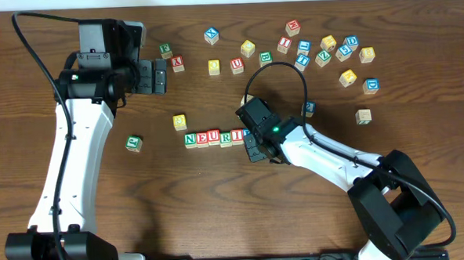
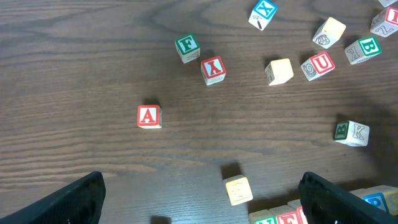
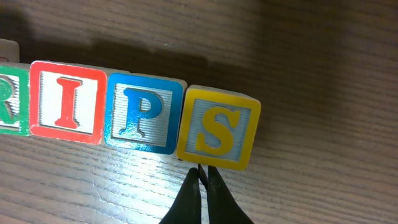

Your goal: Spell out NEURIPS

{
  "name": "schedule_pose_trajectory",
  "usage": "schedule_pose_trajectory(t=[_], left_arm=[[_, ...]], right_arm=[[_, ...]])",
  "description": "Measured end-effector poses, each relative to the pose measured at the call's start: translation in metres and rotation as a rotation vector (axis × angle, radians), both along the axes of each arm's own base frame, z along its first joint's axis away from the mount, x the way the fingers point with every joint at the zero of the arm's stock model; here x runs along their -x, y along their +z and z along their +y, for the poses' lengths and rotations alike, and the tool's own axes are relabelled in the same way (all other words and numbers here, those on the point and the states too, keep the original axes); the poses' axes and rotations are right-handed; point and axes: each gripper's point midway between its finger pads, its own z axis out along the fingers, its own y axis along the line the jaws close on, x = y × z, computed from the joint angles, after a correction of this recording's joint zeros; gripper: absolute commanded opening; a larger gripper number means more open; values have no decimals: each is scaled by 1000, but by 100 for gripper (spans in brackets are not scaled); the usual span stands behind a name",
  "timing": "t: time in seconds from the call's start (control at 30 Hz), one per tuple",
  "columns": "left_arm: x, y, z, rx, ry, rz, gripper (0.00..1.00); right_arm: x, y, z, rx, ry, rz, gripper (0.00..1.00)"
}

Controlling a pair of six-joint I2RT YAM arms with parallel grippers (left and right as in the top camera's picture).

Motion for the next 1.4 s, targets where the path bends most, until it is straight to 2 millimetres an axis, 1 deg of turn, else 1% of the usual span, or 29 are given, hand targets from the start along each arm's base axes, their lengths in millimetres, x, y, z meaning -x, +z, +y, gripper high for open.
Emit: schedule_pose_trajectory(t=[0.27, 0.4, 0.67, 0.77, 0.87, 0.97, 1.03, 1.1, 1.2, 1.3, 1.4], left_arm=[[0, 0, 0, 0, 0, 0, 98], [0, 0, 0, 0, 0, 0, 98], [0, 0, 0, 0, 0, 0, 98], [0, 0, 0, 0, 0, 0, 98], [0, 0, 0, 0, 0, 0, 98], [0, 0, 0, 0, 0, 0, 98], [0, 0, 0, 0, 0, 0, 98], [0, 0, 0, 0, 0, 0, 98], [0, 0, 0, 0, 0, 0, 98], [0, 0, 0, 0, 0, 0, 98], [0, 0, 0, 0, 0, 0, 98]], right_arm=[[2, -1, -1, 6, 0, 8, 1], [7, -3, -3, 13, 2, 34, 1], [18, -5, -1, -8, 9, 85, 1], [21, -2, -2, -9, 11, 99, 1], [21, 8, -1, -26, 13, 87, 1], [16, 28, 4, -65, 16, 41, 1], [11, 45, 8, -100, 18, -2, 1], [4, 62, 15, -146, 20, -50, 1], [-11, 82, 32, -233, 29, -126, 1], [-18, 89, 41, -276, 31, -154, 1], [-19, 85, 43, -276, 30, -145, 1]])
